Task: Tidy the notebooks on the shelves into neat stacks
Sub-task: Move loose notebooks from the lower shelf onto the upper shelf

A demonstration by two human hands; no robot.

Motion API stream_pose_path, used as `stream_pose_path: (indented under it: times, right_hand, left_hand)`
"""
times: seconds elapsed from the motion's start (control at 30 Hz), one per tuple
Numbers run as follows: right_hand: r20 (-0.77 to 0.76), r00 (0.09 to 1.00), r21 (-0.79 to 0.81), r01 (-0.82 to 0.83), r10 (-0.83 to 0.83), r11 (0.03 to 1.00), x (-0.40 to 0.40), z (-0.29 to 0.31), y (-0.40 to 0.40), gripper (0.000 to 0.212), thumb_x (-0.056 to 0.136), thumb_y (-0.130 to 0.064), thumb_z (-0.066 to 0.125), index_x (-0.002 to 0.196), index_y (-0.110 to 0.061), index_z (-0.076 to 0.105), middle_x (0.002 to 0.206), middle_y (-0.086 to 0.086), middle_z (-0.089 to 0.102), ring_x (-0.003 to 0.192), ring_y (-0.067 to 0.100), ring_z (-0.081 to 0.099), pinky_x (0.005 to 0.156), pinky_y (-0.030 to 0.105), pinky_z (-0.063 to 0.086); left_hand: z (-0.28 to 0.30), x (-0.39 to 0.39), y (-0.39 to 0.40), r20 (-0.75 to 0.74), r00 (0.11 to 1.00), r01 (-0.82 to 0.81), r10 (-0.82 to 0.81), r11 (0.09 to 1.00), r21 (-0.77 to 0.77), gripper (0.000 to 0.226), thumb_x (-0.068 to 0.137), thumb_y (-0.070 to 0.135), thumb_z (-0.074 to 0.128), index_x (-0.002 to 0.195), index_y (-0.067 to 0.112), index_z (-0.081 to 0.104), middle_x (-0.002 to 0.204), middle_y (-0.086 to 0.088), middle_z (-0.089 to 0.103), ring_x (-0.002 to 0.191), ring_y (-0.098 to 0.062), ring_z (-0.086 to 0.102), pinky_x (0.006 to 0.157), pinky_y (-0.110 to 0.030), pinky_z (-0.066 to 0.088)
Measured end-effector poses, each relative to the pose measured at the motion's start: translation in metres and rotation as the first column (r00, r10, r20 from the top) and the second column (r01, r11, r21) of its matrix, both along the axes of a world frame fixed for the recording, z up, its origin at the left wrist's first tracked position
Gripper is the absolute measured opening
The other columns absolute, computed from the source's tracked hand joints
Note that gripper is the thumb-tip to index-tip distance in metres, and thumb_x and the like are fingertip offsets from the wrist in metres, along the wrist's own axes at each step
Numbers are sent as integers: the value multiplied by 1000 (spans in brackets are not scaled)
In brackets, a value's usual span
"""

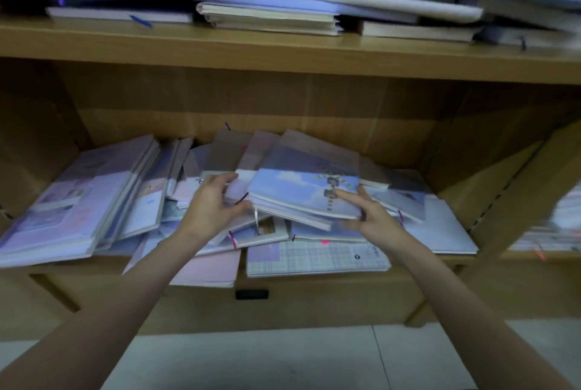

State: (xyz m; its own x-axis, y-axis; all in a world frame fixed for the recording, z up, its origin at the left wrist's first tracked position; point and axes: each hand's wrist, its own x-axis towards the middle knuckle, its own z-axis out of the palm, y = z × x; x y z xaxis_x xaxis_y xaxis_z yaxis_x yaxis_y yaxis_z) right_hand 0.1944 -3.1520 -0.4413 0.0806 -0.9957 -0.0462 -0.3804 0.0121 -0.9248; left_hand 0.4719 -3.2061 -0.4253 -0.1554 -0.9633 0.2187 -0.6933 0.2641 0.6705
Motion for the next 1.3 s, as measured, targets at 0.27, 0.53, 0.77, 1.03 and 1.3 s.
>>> stream_pose_path:
  times: [0.27,0.53,0.77,1.03,1.3]
  right_hand:
    - [27,990,33,137,-138,990,11,-16,-10,103,61,-24,84,146,-11,27,154,0,20,140,17,26,112,40,31]
    - [-204,978,-24,-35,30,999,30,-9,-7,73,82,-18,71,143,-17,33,157,-2,13,144,15,16,115,37,25]
    - [-113,950,-164,273,-293,948,-6,3,-21,41,87,-26,63,126,-19,51,125,-3,48,125,16,41,93,25,36]
    - [-881,472,145,253,9,957,-80,-6,-57,84,81,-39,70,144,-6,25,147,15,29,136,33,27,107,44,31]
    - [-995,24,-86,225,-94,971,-72,13,-17,31,98,-11,41,128,-17,47,122,5,58,112,23,57,85,30,45]
  left_hand:
    - [15,0,-3,-274,962,39,17,979,198,51,82,17,69,128,4,50,112,-5,54,101,-18,54,78,-25,42]
    - [18,-7,-9,-466,860,-57,209,946,319,30,89,1,56,119,-3,56,112,-14,60,84,-22,58,69,-19,49]
    - [22,-11,2,450,881,155,-147,988,19,58,90,46,51,143,32,32,153,1,17,137,-29,12,111,-44,18]
    - [30,-23,-2,613,773,164,-163,985,54,62,83,51,60,139,36,38,146,6,31,127,-27,26,106,-36,30]
    - [35,-26,-2,679,715,162,-168,984,72,62,86,49,57,142,33,34,147,3,29,126,-30,28,105,-37,30]
